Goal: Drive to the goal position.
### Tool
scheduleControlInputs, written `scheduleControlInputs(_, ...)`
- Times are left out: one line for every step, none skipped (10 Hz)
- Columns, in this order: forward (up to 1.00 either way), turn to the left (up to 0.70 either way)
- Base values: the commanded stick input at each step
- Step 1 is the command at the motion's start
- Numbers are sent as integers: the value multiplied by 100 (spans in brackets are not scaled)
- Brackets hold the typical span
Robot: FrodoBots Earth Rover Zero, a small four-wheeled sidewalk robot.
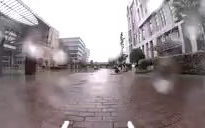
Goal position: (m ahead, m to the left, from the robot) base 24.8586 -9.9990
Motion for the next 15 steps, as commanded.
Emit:
scheduleControlInputs(70, 0)
scheduleControlInputs(70, 0)
scheduleControlInputs(70, 0)
scheduleControlInputs(70, 0)
scheduleControlInputs(70, 0)
scheduleControlInputs(70, 0)
scheduleControlInputs(70, 0)
scheduleControlInputs(70, 0)
scheduleControlInputs(70, 0)
scheduleControlInputs(70, 0)
scheduleControlInputs(70, 0)
scheduleControlInputs(70, 0)
scheduleControlInputs(70, 0)
scheduleControlInputs(70, 0)
scheduleControlInputs(70, 0)
